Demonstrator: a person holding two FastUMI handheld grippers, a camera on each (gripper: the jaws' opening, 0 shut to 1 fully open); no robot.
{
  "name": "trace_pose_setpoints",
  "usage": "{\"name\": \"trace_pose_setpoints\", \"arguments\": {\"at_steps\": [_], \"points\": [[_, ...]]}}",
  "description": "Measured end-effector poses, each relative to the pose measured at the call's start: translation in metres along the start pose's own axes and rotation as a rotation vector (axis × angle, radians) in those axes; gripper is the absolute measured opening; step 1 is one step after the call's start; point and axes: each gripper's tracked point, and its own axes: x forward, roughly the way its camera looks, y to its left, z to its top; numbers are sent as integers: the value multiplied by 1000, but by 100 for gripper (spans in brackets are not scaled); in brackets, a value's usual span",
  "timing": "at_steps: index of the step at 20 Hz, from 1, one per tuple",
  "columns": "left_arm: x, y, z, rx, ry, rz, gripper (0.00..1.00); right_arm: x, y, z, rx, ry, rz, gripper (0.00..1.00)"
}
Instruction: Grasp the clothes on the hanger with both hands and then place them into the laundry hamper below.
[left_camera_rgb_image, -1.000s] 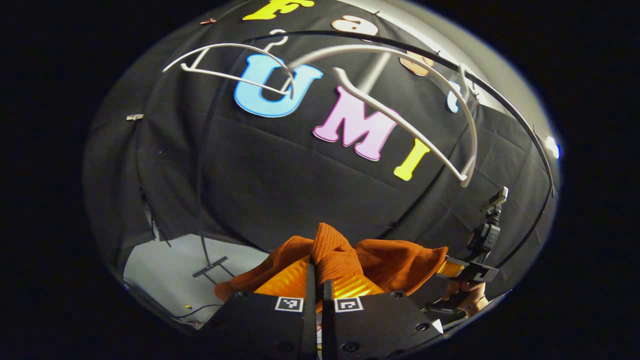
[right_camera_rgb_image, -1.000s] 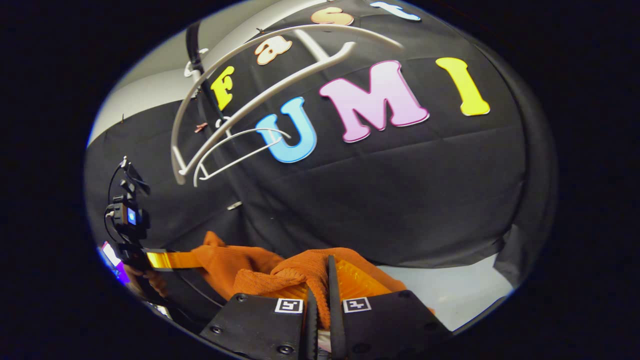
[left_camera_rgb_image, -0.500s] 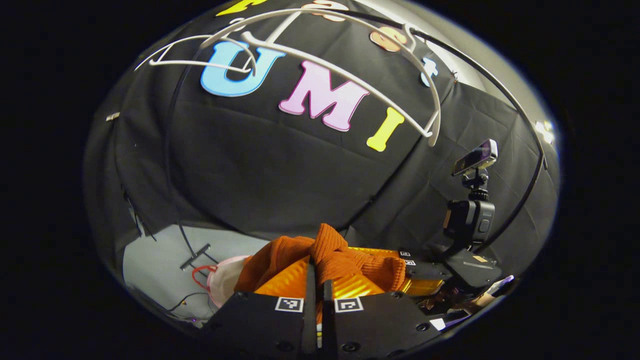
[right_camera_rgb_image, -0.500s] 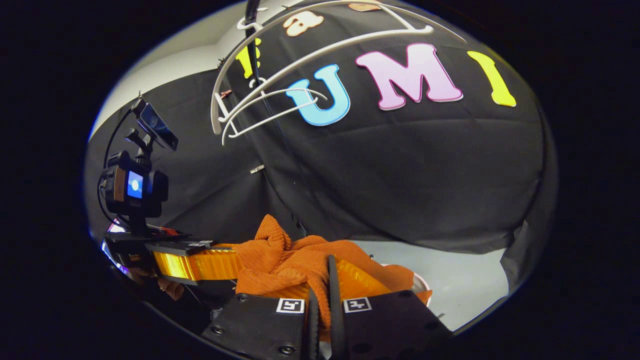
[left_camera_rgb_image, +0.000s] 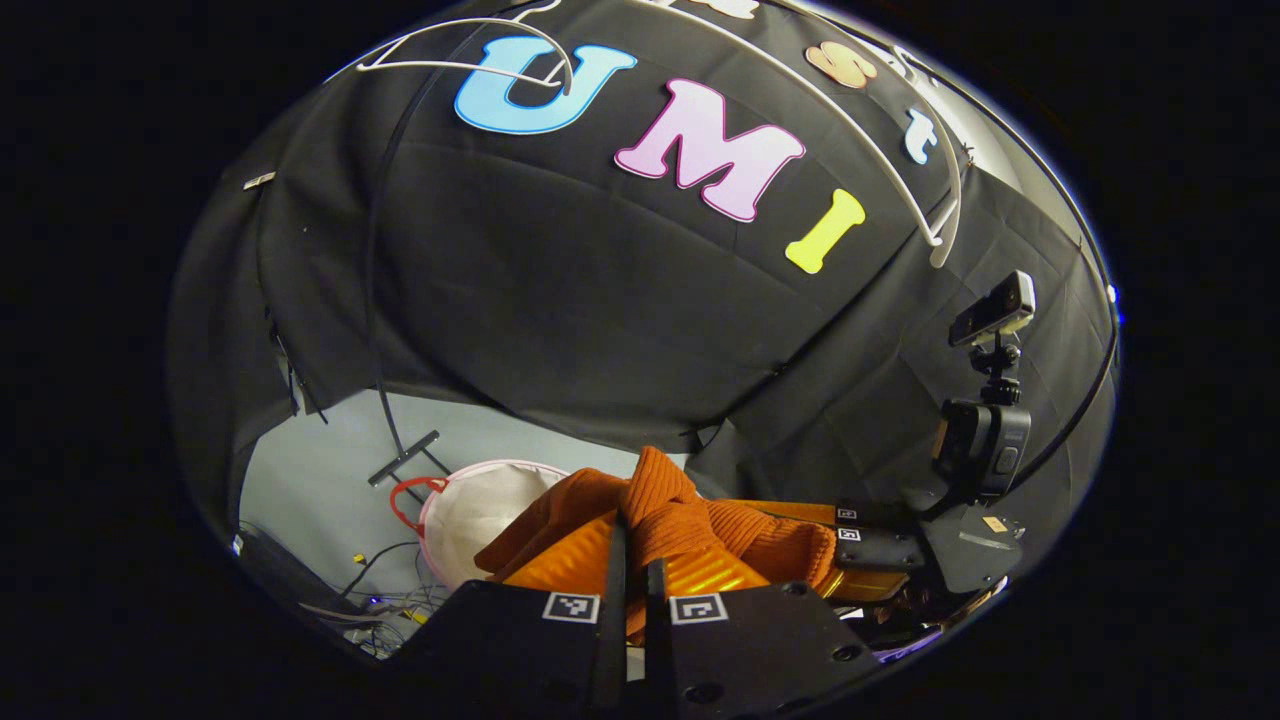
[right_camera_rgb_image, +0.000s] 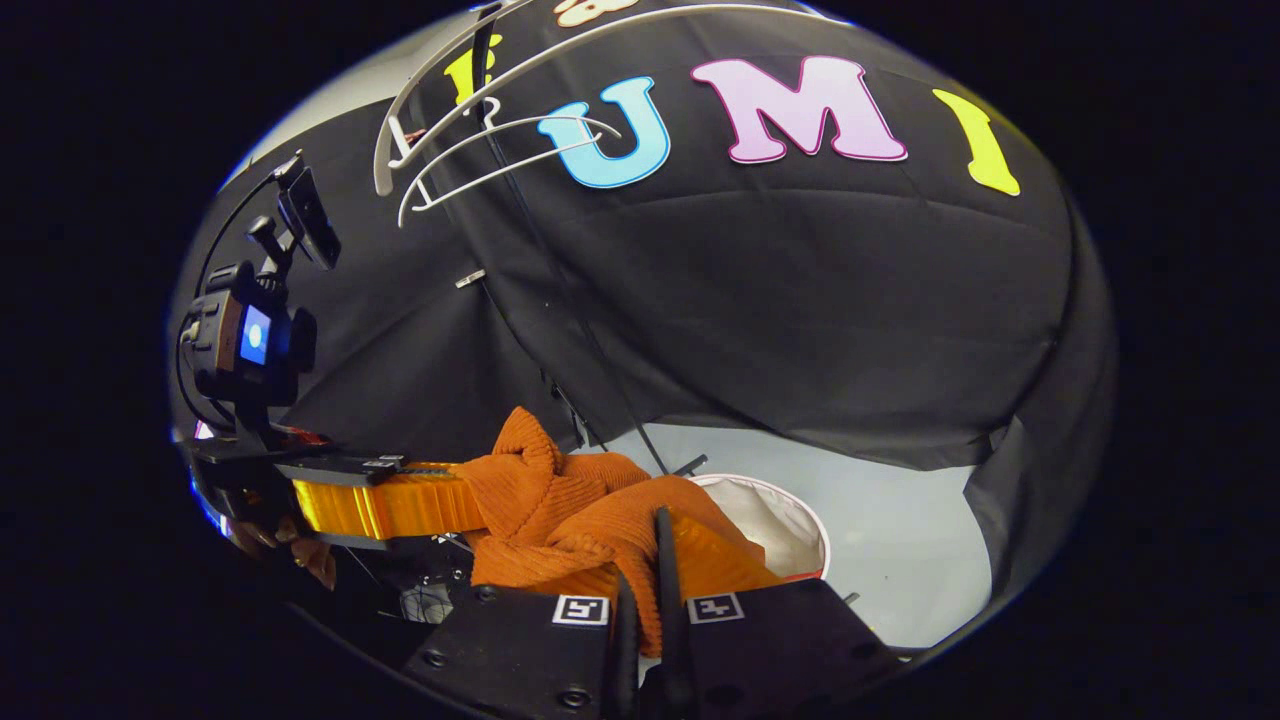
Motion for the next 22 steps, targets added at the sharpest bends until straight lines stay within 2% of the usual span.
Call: {"name": "trace_pose_setpoints", "arguments": {"at_steps": [1, 3, 4, 5, 6, 8, 10, 13, 22], "points": [[-3, 4, 0, 6, 5, 17, 12, 0, -4, 1, -7, 1, -16, 8], [-3, 20, -1, 32, 14, 88, 17, 2, -13, 2, -22, 6, -52, 29], [8, 30, -2, 37, 15, 117, 44, 1, -16, 3, -34, 4, -63, 41], [-14, 23, 6, 30, 12, 112, 71, 0, -20, 4, -41, 3, -72, 53], [-4, 25, 4, 17, 7, 107, 98, -3, -20, 7, -34, -7, -63, 65], [-1, 30, 11, 8, -7, 115, 95, -4, -20, 15, -24, -29, -58, 92], [-6, 42, 7, 17, -15, 139, 95, -5, -20, 23, -47, -41, -64, 94], [-14, 43, 8, 18, -23, 138, 96, -4, -16, 26, -57, -52, -61, 97], [-45, 46, 15, 37, -60, 145, 96, -16, 1, 20, -58, -50, -78, 96]]}}
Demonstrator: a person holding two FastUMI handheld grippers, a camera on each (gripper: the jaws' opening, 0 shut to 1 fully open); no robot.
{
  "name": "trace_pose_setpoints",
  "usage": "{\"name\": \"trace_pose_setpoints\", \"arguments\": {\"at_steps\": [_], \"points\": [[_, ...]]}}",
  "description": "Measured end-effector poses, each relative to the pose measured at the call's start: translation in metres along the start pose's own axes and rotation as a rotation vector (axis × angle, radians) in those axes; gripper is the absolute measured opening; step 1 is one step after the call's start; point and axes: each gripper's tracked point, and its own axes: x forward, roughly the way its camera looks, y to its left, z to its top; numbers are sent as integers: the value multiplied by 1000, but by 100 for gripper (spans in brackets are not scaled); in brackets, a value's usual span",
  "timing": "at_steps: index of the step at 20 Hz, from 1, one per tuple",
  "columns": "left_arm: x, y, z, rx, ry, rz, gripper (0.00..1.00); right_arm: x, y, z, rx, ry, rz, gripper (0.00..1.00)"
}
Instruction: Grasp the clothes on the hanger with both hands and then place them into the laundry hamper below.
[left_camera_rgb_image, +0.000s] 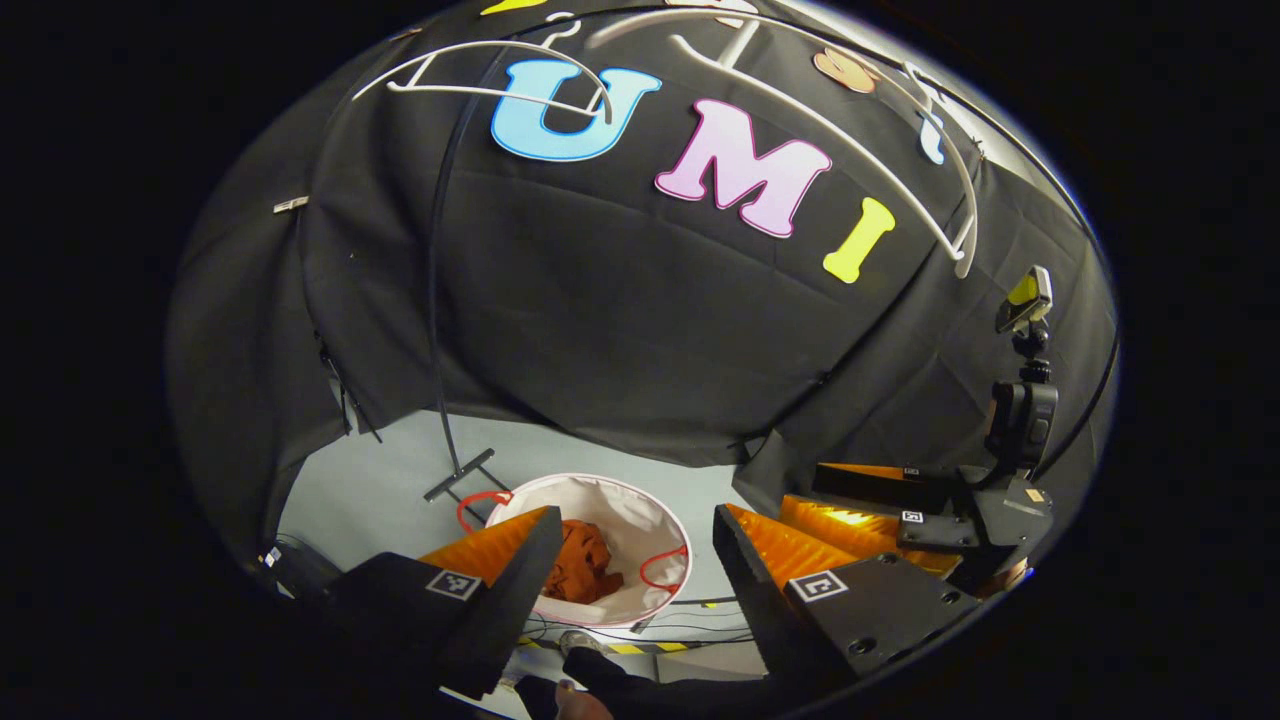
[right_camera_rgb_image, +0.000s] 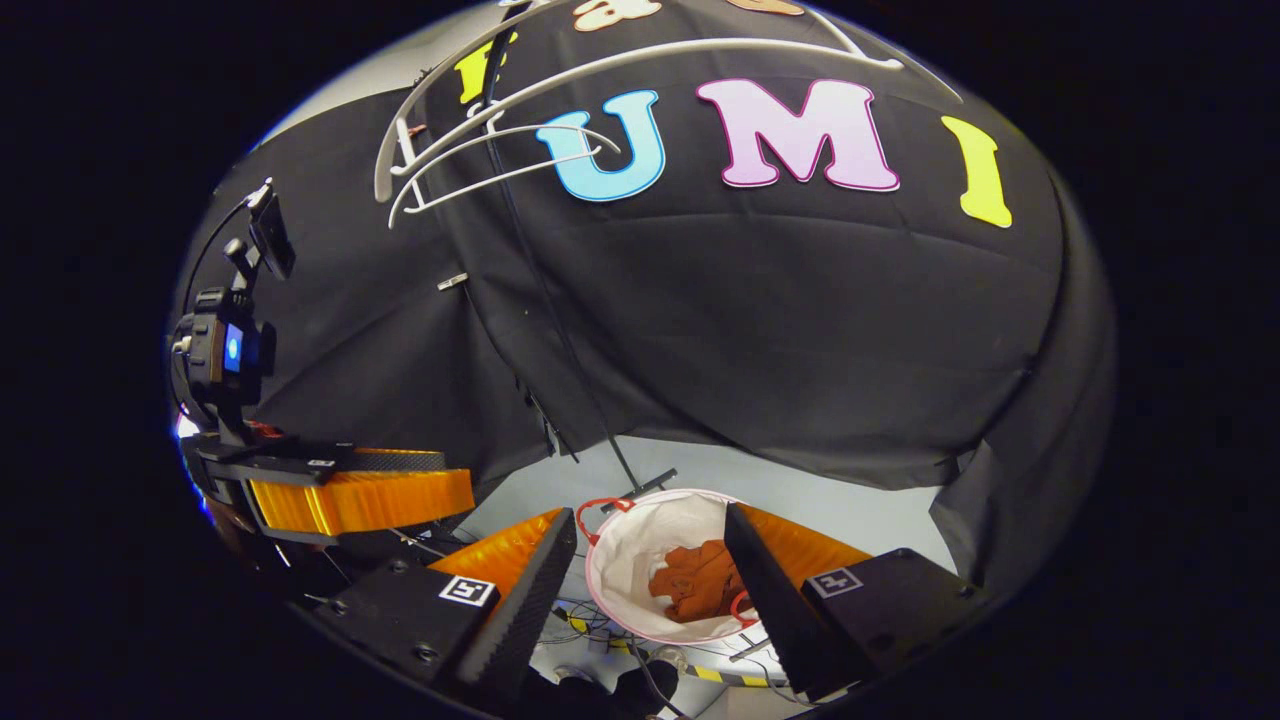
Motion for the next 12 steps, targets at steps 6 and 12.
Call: {"name": "trace_pose_setpoints", "arguments": {"at_steps": [6, 12], "points": [[-55, 0, 3, 60, -75, -28, 96, -38, 34, 1, -17, -69, -30, 97], [-126, 5, 11, 148, -167, -93, 96, -92, 93, 4, -37, -185, -78, 97]]}}
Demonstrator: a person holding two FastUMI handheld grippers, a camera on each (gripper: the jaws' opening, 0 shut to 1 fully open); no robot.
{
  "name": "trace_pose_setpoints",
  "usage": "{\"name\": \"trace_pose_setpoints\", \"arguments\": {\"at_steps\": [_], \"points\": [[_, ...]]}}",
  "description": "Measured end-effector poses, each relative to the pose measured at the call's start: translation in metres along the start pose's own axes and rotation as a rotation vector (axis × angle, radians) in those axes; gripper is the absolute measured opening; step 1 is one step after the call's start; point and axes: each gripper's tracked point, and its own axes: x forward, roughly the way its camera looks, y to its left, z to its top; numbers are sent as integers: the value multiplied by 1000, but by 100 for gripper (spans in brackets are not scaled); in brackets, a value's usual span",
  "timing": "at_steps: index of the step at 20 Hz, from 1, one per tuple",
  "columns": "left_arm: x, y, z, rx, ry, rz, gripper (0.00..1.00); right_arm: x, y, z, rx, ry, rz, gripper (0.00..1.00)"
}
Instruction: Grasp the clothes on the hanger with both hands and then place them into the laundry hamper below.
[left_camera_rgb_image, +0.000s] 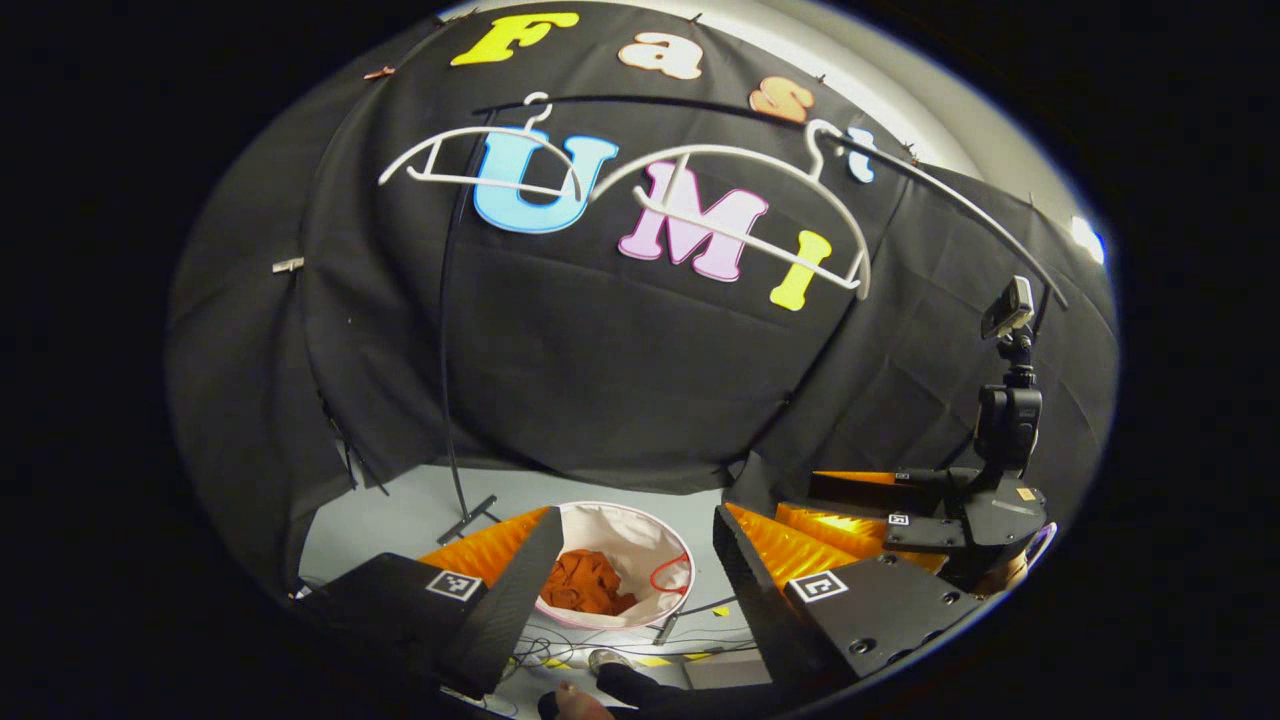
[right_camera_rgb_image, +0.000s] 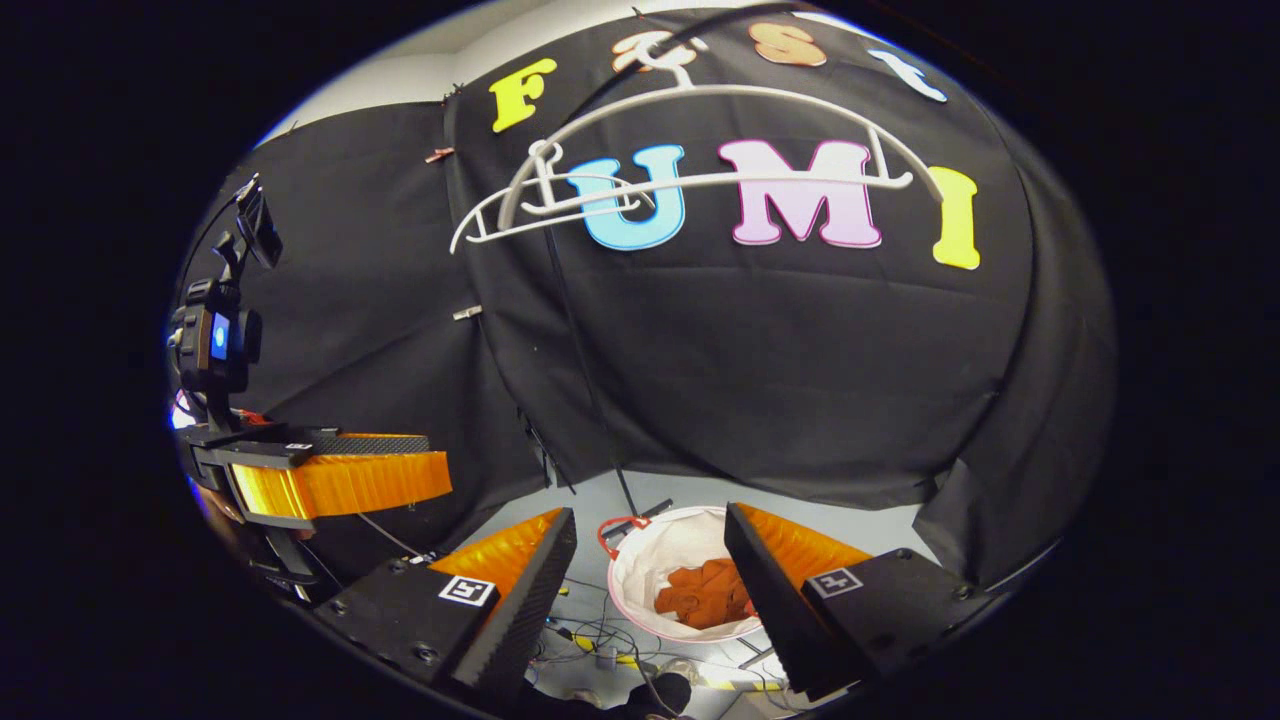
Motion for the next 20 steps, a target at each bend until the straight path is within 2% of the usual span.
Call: {"name": "trace_pose_setpoints", "arguments": {"at_steps": [9, 10, 11, 14, 16, 17, 20], "points": [[-144, -31, 53, 175, -265, -104, 95, -118, 78, 40, -31, -271, -94, 98], [-159, -35, 56, 187, -280, -110, 92, -130, 86, 47, -28, -297, -100, 98], [-174, -39, 56, 199, -293, -118, 95, -142, 92, 55, -30, -325, -107, 98], [-210, -46, 70, 233, -366, -134, 92, -177, 102, 79, -43, -417, -133, 98], [-232, -51, 78, 245, -408, -141, 95, -194, 112, 91, -37, -469, -130, 100], [-240, -56, 80, 250, -426, -145, 95, -202, 115, 96, -31, -492, -127, 98], [-260, -66, 87, 258, -484, -148, 92, -228, 122, 120, -35, -596, -122, 100]]}}
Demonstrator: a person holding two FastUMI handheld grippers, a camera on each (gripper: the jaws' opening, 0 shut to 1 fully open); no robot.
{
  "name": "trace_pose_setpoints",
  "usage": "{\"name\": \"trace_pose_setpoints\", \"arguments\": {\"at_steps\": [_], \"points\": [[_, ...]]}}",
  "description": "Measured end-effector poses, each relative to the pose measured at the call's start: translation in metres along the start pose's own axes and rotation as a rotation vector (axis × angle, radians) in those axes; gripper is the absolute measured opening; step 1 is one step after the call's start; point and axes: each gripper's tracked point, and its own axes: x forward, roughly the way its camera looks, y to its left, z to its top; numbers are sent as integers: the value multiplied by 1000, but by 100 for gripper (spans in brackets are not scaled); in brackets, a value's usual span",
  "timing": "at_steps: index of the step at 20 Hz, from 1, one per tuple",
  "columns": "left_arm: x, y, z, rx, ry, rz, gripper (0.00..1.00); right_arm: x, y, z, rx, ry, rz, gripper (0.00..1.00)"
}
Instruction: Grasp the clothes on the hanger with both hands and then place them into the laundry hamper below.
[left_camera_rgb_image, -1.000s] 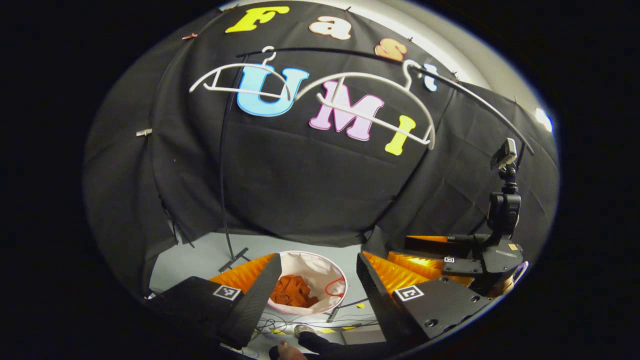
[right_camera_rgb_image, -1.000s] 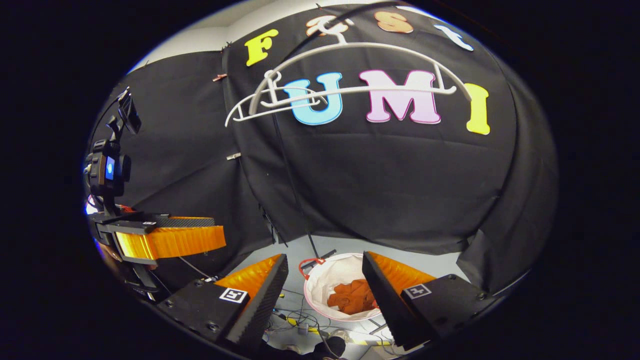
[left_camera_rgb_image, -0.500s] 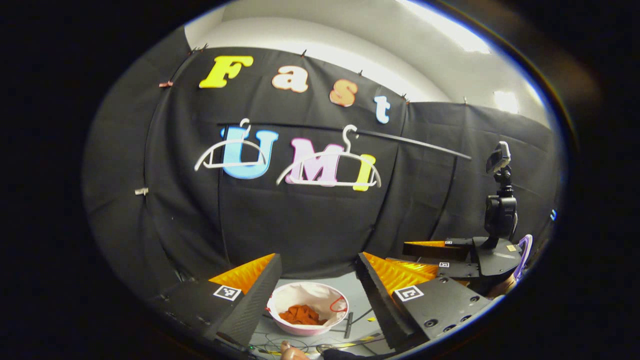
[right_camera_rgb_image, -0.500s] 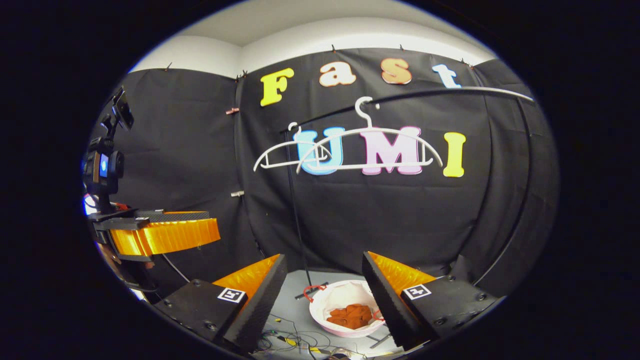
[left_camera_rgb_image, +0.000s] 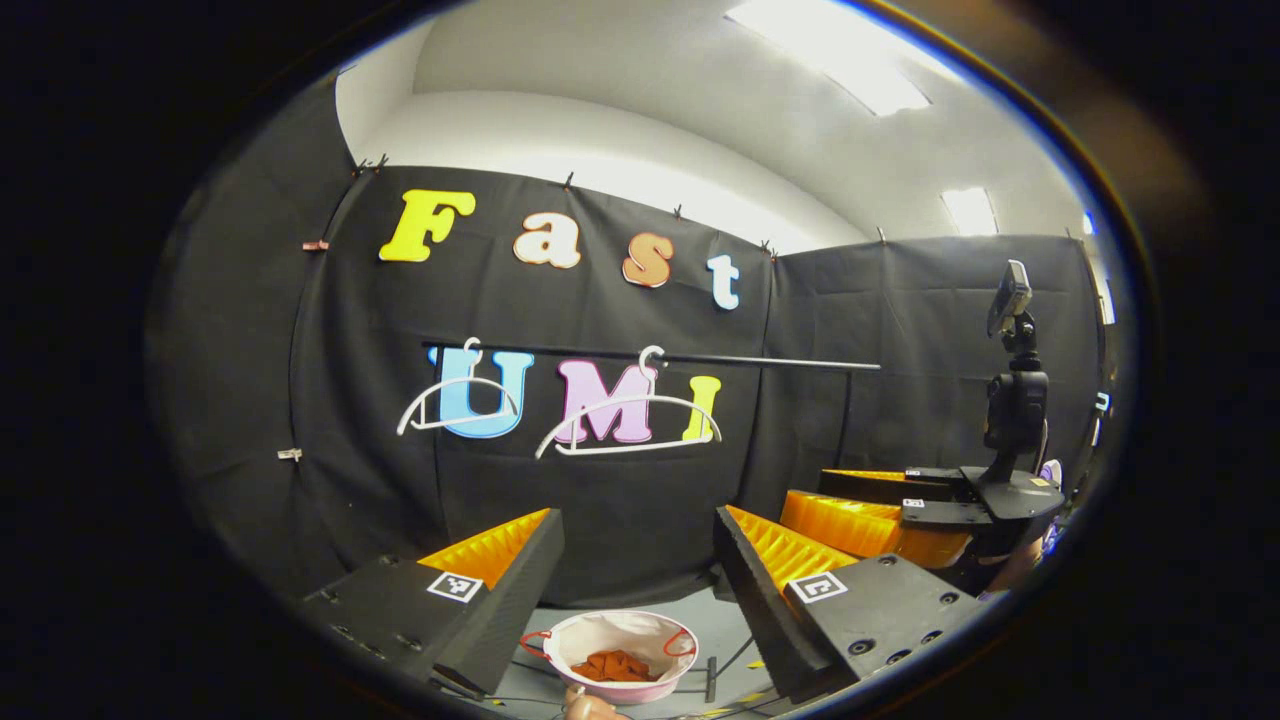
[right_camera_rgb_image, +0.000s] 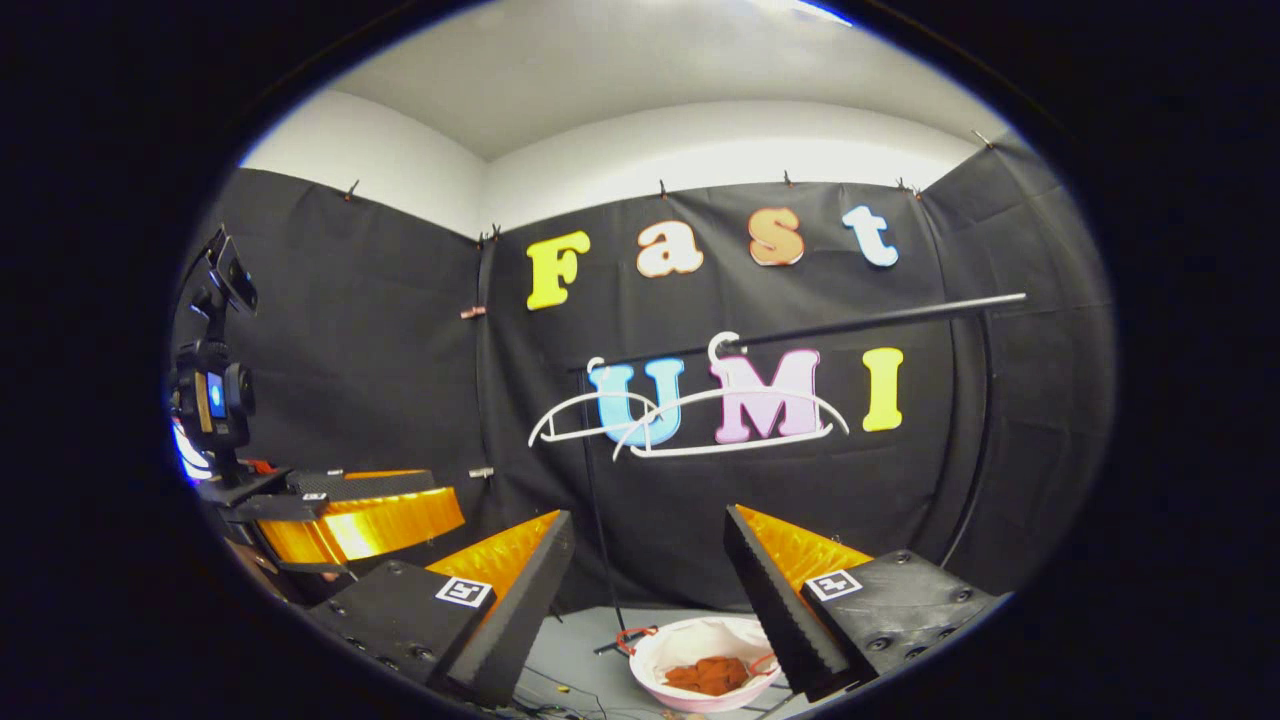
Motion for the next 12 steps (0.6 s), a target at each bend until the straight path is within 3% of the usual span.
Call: {"name": "trace_pose_setpoints", "arguments": {"at_steps": [4, 10, 12], "points": [[-9, -2, 23, 24, -65, 37, 95, -5, -2, 20, 14, -89, 9, 100], [16, -26, 48, 116, -153, 141, 95, -3, -47, 34, 3, -113, -49, 97], [28, -41, 48, 114, -175, 144, 95, -10, -61, 47, -17, -141, -64, 98]]}}
